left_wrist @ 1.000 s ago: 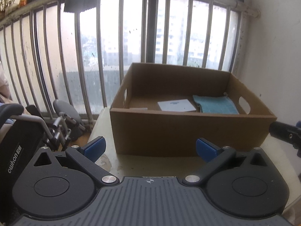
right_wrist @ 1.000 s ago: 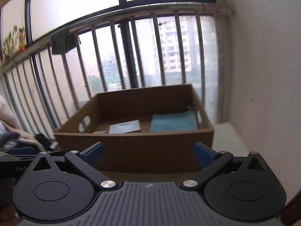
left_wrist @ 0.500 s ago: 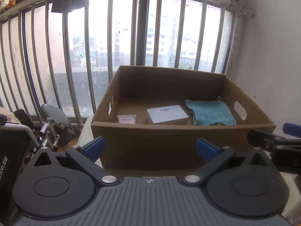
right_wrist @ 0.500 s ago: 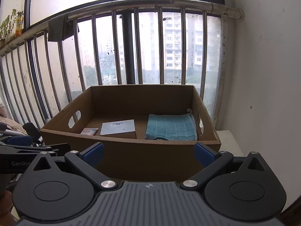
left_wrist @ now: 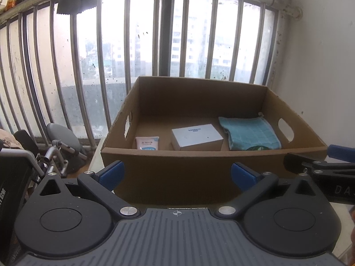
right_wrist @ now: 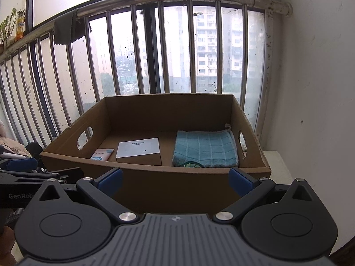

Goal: Organize objects

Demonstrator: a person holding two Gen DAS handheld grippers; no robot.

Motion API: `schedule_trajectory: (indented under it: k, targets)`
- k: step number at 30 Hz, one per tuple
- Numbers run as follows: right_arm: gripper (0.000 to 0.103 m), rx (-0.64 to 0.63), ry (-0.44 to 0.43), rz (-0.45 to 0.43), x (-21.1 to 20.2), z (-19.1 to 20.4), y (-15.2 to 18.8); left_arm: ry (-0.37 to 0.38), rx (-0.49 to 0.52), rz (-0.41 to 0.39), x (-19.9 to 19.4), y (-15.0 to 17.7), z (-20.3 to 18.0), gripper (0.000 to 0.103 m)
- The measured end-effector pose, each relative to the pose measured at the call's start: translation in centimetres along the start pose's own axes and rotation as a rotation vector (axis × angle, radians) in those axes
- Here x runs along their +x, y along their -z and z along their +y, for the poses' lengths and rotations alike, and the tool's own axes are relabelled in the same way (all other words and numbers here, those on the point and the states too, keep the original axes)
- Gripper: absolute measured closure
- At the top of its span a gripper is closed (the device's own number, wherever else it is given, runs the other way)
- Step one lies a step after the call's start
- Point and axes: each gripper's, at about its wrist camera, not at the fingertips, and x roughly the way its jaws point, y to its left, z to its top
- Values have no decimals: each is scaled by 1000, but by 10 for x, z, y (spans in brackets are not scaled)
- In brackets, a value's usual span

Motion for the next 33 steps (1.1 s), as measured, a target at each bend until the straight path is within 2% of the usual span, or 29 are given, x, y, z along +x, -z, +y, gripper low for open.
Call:
schedule_trajectory:
  k: [33]
  targets:
    - [0, -9, 10, 2, 3, -4, -1, -18, 16, -8, 0, -3, -6, 0]
